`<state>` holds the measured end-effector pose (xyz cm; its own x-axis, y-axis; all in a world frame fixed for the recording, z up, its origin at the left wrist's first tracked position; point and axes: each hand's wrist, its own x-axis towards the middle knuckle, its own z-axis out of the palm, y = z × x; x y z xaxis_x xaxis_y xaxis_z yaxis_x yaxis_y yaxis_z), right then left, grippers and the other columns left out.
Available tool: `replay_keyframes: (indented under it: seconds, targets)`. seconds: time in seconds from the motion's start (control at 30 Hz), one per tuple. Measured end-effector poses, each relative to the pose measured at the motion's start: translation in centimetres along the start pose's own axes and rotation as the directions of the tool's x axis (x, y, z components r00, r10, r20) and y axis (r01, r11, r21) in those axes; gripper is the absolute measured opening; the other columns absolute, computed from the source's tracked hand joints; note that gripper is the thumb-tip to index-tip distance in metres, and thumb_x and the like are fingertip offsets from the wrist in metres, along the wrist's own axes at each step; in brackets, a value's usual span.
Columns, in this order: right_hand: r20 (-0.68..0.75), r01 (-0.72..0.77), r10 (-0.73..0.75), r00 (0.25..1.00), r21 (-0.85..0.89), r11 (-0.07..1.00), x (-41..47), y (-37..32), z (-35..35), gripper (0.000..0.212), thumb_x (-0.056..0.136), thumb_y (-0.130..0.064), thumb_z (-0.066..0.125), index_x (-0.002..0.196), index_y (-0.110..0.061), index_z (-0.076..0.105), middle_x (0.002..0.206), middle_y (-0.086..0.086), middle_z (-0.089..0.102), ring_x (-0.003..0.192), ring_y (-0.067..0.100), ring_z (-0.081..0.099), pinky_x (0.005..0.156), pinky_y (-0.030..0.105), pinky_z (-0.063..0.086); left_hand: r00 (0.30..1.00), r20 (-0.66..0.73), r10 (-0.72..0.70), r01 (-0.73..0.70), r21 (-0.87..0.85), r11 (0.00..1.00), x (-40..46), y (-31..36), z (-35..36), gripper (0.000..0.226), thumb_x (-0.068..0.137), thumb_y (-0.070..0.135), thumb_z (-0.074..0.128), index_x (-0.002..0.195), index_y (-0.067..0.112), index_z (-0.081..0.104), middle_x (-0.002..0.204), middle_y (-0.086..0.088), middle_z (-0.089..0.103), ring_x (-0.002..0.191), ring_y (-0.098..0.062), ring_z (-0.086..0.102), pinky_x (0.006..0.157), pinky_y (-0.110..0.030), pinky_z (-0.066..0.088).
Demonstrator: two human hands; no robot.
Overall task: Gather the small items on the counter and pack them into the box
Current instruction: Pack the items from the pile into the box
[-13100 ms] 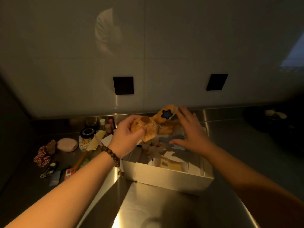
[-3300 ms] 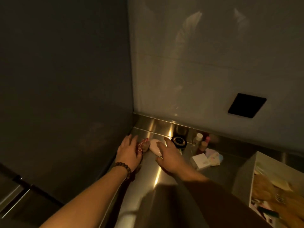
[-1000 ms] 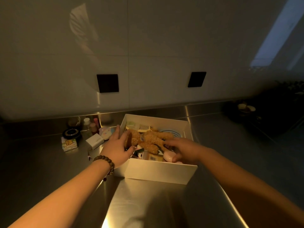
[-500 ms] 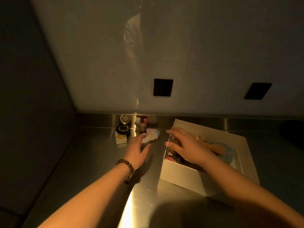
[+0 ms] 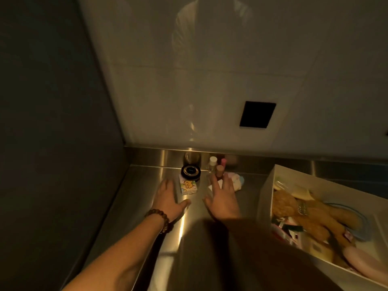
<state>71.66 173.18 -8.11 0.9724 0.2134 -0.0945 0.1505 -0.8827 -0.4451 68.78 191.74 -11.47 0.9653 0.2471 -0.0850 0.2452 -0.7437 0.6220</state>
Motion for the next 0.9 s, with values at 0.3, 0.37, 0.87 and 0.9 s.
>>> replay_keyframes:
  seconds: [0.3,0.37,0.87,0.9]
  targets:
    - [-0.038,0.023,-0.033,0.999,-0.24,0.971,1.1,2.2,4.2,0.084,0.089,-0.061,0.041,0.152,-0.022,0.002,0.159,0.018,0.0,0.145,0.036,-0.003,0.116,0.048,0.003,0.99,0.108,0.086,-0.067,-0.172,0.983,5.9,1.2,1.7,0.119,0.057,0.045,0.084,0.148,0.025,0.01,0.155,-0.002,0.018,0.139,-0.022,0.022,0.111,-0.047,0.029]
    - [-0.05,0.023,-0.033,0.998,-0.19,0.982,1.2,2.4,4.4,0.077,0.089,-0.058,0.044,0.151,-0.027,0.009,0.159,0.012,-0.002,0.145,0.033,-0.007,0.116,0.048,0.003,0.99,0.109,0.089,-0.062,-0.228,0.972,6.5,1.4,2.1,0.114,0.058,0.038,0.085,0.147,0.027,0.015,0.15,-0.001,0.03,0.136,-0.023,0.03,0.109,-0.047,0.033]
    - [-0.156,0.05,-0.07,0.985,-0.129,0.99,-2.5,1.6,2.8,0.042,0.091,-0.04,0.054,0.13,-0.027,0.055,0.131,0.014,0.047,0.117,0.029,0.043,0.09,0.031,0.04,0.992,0.014,0.127,-0.126,-0.061,0.99,0.0,-0.3,3.0,0.071,0.06,0.061,0.072,0.117,0.026,0.047,0.108,0.008,0.043,0.102,-0.012,0.042,0.078,-0.024,0.036]
    - [-0.151,0.053,-0.066,0.986,-0.089,0.995,-3.1,1.5,2.6,0.042,0.09,-0.04,0.055,0.129,-0.026,0.056,0.13,0.013,0.047,0.117,0.029,0.043,0.091,0.032,0.041,0.994,0.013,0.113,-0.112,-0.068,0.991,-0.8,0.0,2.9,0.071,0.058,0.064,0.07,0.114,0.028,0.046,0.106,0.01,0.041,0.1,-0.01,0.042,0.077,-0.024,0.037]
